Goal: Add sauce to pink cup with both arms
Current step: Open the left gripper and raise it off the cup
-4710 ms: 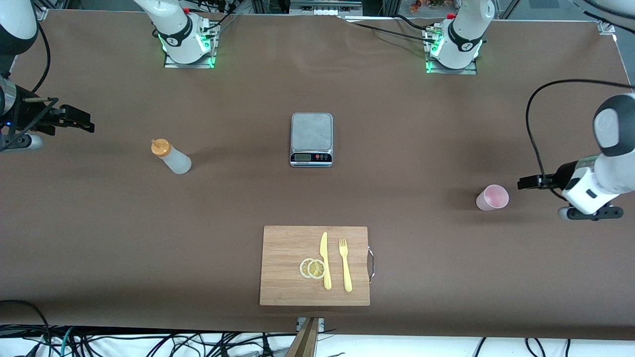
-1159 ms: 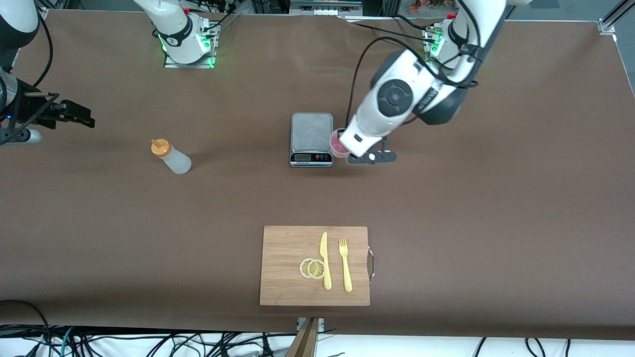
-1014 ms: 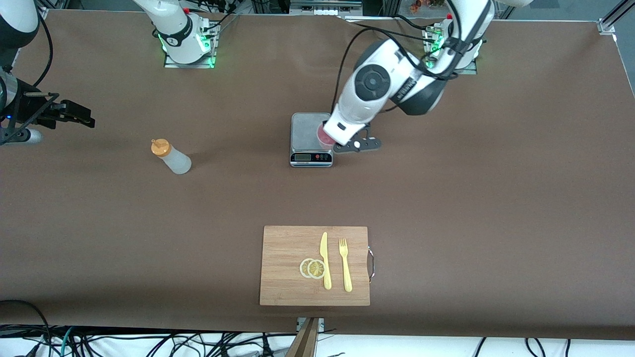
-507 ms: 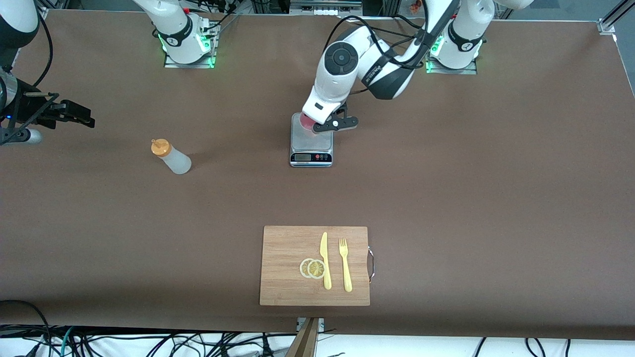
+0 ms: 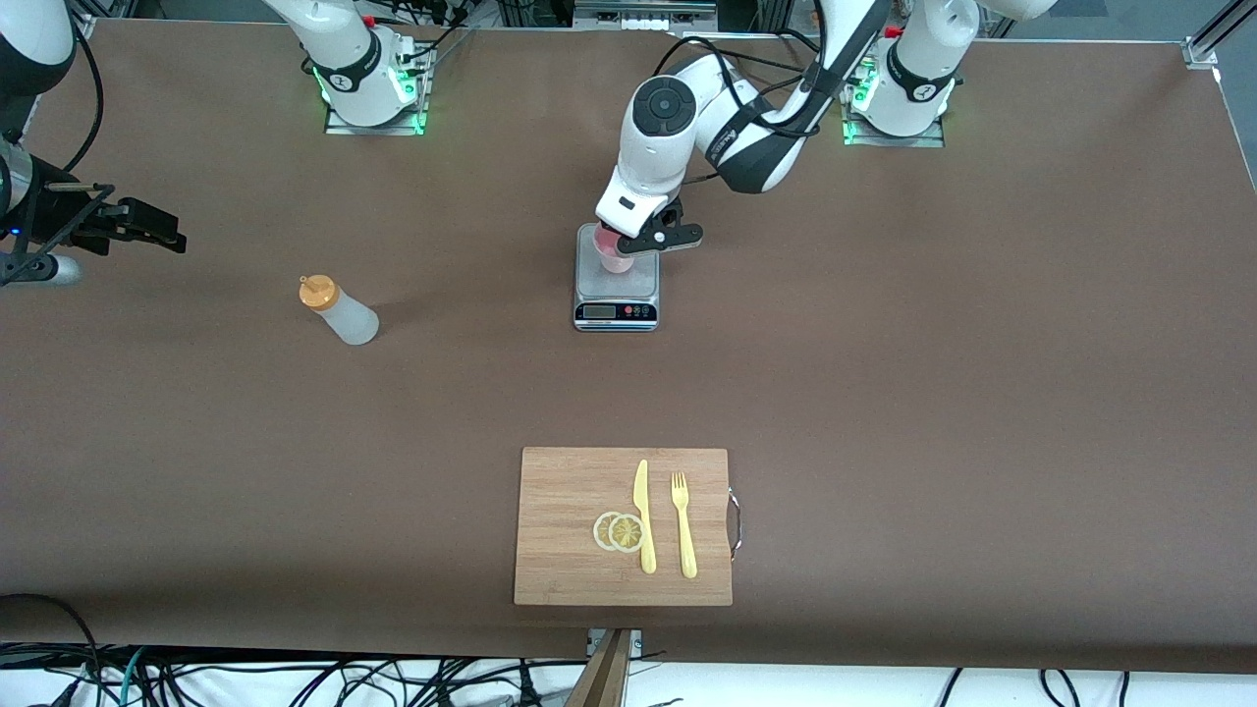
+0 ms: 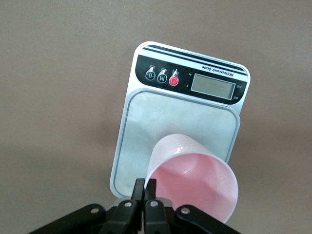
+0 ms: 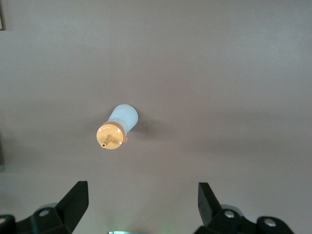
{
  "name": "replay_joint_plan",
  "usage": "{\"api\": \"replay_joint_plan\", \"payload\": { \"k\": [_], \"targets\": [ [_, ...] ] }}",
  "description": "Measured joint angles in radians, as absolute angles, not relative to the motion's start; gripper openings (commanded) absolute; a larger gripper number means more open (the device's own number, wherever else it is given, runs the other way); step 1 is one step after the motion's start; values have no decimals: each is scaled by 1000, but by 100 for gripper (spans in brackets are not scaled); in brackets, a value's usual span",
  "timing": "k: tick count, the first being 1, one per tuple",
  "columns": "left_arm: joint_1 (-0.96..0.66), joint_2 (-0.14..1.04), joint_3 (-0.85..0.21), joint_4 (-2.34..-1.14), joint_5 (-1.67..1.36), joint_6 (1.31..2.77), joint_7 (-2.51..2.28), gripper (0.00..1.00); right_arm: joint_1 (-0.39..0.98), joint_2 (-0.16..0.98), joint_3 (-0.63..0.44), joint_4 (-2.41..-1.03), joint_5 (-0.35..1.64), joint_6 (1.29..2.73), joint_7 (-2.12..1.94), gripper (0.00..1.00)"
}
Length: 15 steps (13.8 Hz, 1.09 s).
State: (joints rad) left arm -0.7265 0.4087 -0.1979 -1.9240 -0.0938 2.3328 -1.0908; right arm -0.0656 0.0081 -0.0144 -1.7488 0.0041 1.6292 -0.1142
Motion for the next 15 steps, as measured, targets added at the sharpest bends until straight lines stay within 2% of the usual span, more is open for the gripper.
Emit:
{"api": "replay_joint_plan", "payload": {
  "k": [1,2,6,11,15],
  "targets": [
    [-728,413,-198,-1924,-85,2335,-1096,39,-66,8,-14,-1749,4,1629,-114,99],
    [-728,412,-198,-1924,-83,2336,-1096,99,-66,8,-14,-1749,4,1629,-114,99],
    [-713,396,-182,-1901,-80,2329,-1095,100,-66,12,-15,-1749,4,1629,-112,99],
    [-596,289,-153,-1710,-80,1982,-918,100,-66,23,-18,-1749,4,1630,-111,99],
    [-456,223,-124,-1640,-78,1884,-716,100,-67,39,-24,-1749,4,1629,-114,99]
  ]
}}
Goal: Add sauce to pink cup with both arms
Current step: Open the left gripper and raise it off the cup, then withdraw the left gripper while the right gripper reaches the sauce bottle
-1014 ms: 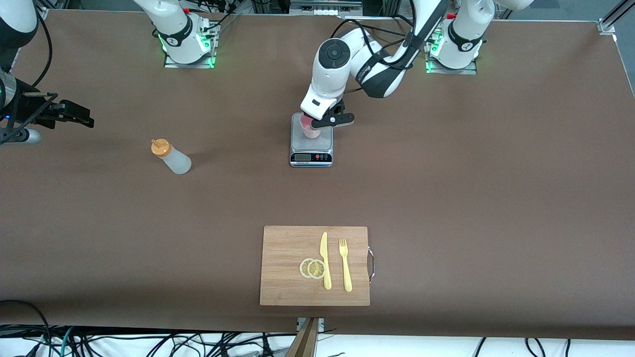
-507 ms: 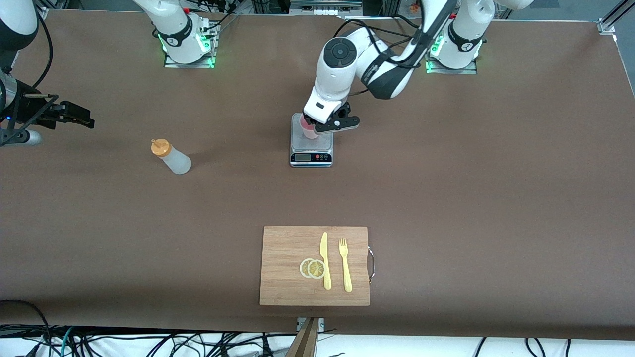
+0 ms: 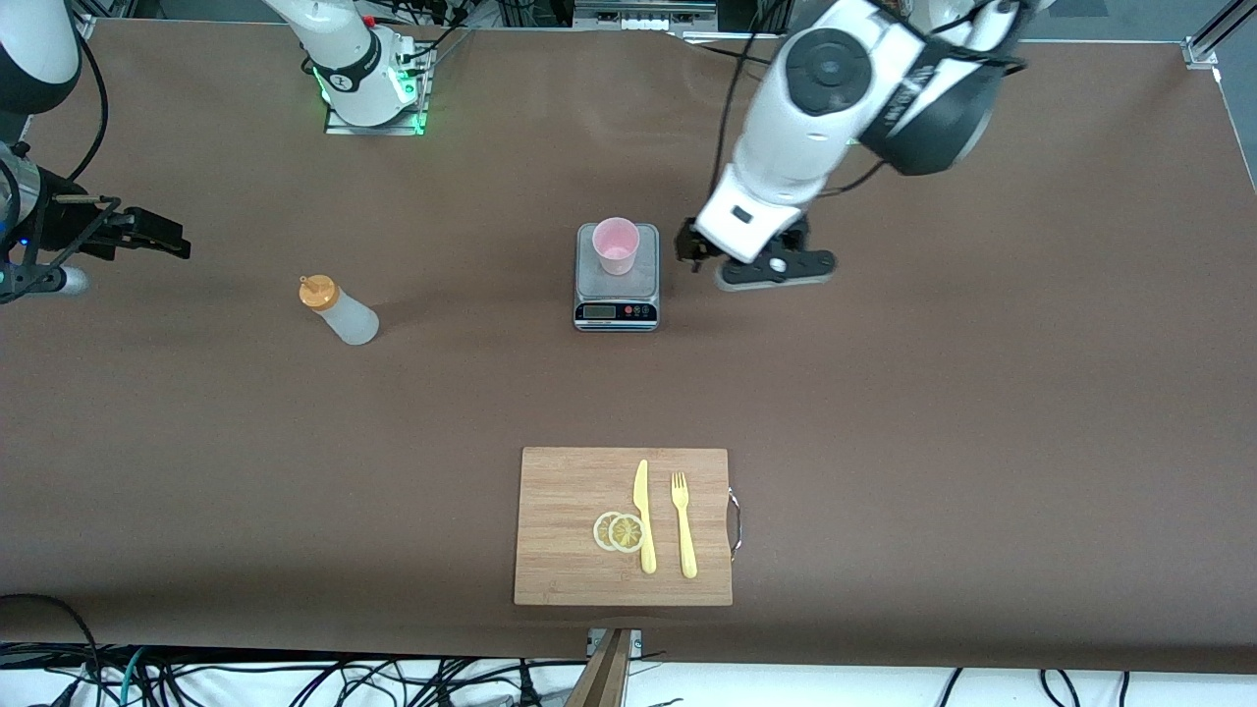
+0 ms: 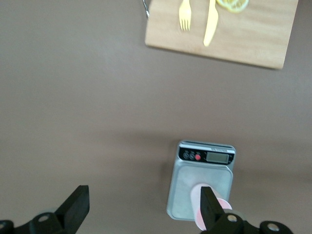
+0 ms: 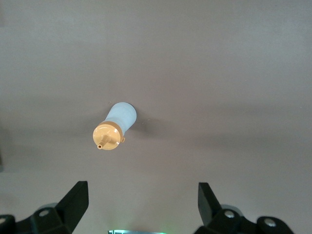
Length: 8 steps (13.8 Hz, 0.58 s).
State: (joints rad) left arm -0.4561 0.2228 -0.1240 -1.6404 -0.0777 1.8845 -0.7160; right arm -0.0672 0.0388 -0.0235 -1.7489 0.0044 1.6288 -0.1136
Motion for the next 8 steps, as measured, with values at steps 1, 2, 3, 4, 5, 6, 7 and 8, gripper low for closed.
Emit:
{"api": "replay_joint_plan", "payload": {
  "k": [1,2,3,4,5,6,7,8],
  "targets": [
    [-421,208,-122,-1639,-77,1864,-669,100,-68,45,-30,-1749,4,1628,-129,99],
    [-382,192,-121,-1637,-76,1841,-612,100,-70,52,-39,-1749,4,1627,-155,99],
    [-339,174,-120,-1636,-76,1814,-545,100,-71,59,-51,-1749,4,1621,-188,99],
    [-292,157,-119,-1635,-75,1790,-480,100,-73,66,-63,-1749,4,1608,-219,99],
    [-240,139,-118,-1633,-75,1764,-415,100,-75,72,-74,-1749,4,1590,-243,99],
    [-189,123,-117,-1630,-75,1736,-362,100,-76,77,-82,-1749,4,1575,-260,99],
    [-138,106,-116,-1628,-75,1707,-323,100,-77,81,-89,-1749,5,1565,-284,99],
    [-92,92,-115,-1623,-75,1680,-301,100,-77,85,-93,-1749,7,1561,-316,99]
  ]
}}
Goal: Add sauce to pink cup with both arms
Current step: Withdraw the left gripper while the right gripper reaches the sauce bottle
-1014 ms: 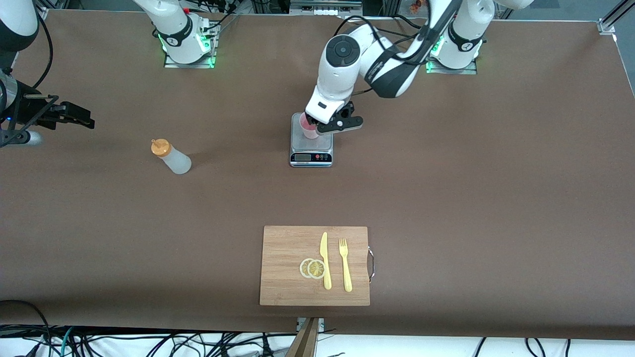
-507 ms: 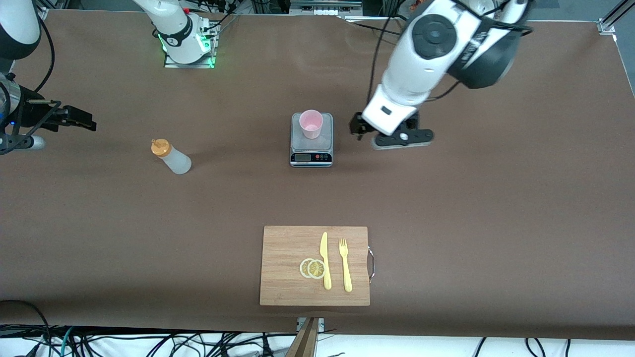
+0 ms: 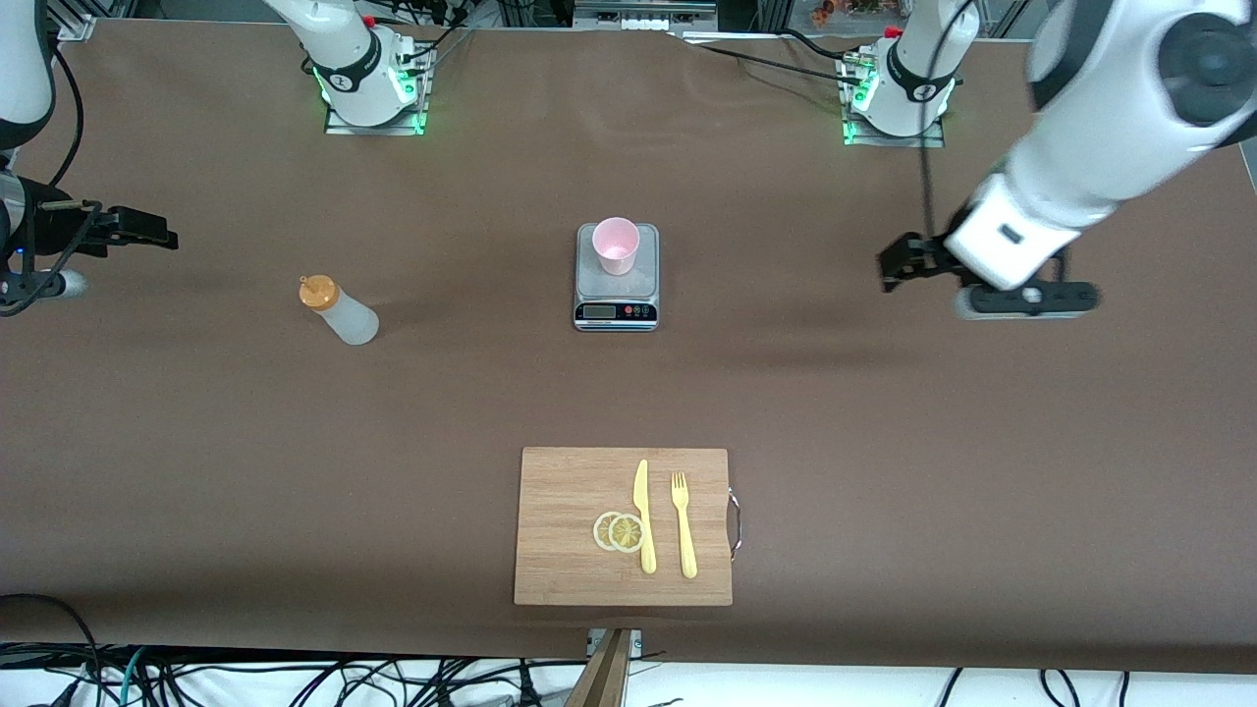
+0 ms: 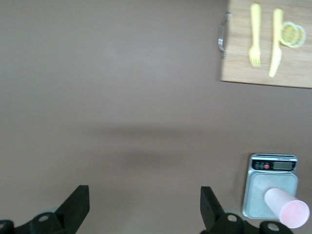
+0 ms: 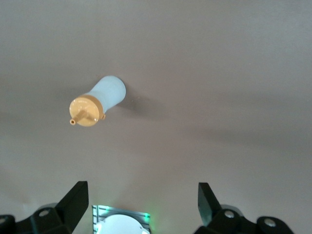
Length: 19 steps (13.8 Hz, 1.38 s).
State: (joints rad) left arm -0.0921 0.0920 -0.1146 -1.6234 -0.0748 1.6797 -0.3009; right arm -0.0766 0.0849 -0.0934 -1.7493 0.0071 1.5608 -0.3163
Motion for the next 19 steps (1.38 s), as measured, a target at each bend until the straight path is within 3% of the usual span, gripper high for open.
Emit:
{"api": "replay_joint_plan", "payload": {
  "k": [3,11,19],
  "targets": [
    [-13,74,-89,-1605,-75,1637,-185,100,-77,89,-125,-1755,80,1556,-451,99],
    [-8,76,-9,-1597,-75,1610,-51,100,-80,141,-291,-1854,339,1559,-978,99],
    [0,85,-2,-1597,-75,1609,-33,100,-140,340,-319,-1886,605,1601,-1458,99]
  ]
}}
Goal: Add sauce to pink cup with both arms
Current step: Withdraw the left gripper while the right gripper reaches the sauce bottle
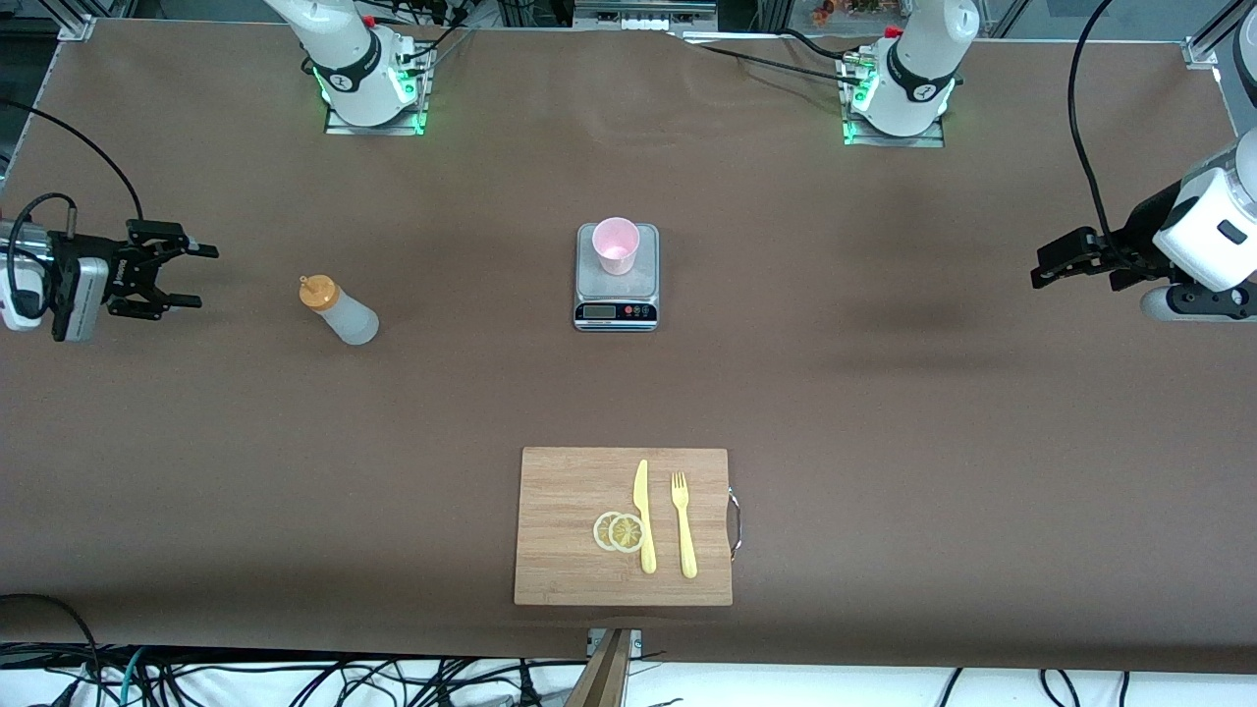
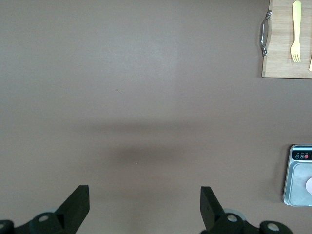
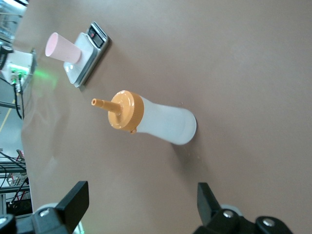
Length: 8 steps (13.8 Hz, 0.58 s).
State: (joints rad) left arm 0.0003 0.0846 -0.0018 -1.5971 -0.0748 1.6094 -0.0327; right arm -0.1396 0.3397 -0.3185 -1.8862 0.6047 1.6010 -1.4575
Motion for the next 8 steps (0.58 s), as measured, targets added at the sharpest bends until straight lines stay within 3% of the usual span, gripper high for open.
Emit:
{"api": "replay_joint_plan", "payload": {
  "k": [8],
  "targets": [
    [0,89,-2,-1597,-75,1609,-32,100,-146,513,-318,-1884,796,1601,-2000,99]
  ]
}}
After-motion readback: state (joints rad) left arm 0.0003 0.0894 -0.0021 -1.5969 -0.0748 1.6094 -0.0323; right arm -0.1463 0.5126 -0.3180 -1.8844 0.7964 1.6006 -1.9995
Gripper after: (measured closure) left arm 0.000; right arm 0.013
